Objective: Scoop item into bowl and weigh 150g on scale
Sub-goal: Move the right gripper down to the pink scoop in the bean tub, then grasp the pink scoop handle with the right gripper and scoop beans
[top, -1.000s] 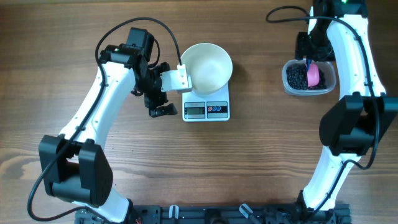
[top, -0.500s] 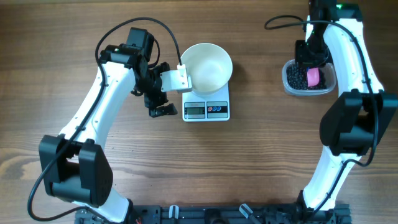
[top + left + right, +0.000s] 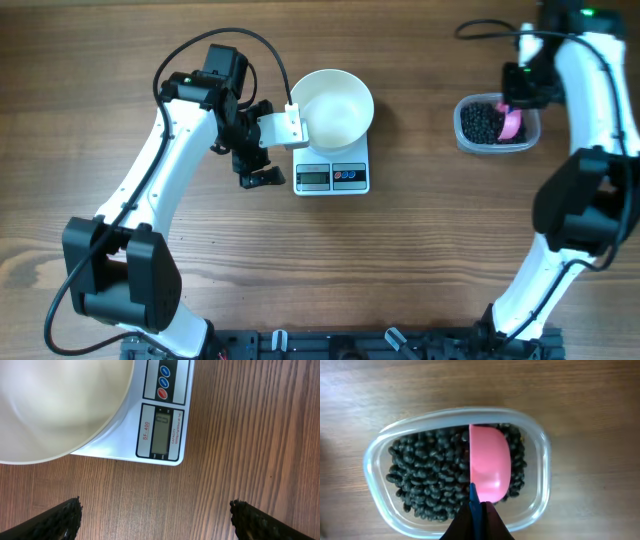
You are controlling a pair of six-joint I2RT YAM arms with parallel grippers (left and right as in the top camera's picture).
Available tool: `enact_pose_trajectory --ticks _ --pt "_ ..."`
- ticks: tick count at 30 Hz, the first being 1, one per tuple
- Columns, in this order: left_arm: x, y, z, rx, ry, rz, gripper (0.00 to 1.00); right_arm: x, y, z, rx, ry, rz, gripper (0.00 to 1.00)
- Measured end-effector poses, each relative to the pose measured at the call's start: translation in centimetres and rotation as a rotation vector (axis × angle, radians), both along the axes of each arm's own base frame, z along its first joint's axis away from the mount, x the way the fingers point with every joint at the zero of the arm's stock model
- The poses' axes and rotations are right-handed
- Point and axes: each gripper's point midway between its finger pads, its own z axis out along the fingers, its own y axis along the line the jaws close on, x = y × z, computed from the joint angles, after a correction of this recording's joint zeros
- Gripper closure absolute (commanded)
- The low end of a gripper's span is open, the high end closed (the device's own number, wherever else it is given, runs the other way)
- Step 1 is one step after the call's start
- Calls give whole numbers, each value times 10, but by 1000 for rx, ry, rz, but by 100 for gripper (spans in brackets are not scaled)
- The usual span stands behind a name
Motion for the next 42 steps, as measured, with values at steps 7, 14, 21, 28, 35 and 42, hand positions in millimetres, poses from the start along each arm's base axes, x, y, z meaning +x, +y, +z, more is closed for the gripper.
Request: enact_pose_trajectory --ticks 7,14,21,28,35,42 --pt "0 0 0 0 0 0 0 -3 -33 5 222 -92 -57 92" --pt "0 0 0 0 0 0 0 9 -20 0 231 -132 8 93" --pt "0 0 0 0 0 0 0 20 0 -16 279 -185 73 96" --pt "0 0 0 -1 0 0 0 22 20 -15 375 -212 108 90" --pt "0 0 0 -3 1 0 0 29 20 -16 381 -239 91 96" --pt "0 0 0 -3 1 0 0 32 8 -21 331 -210 -61 96"
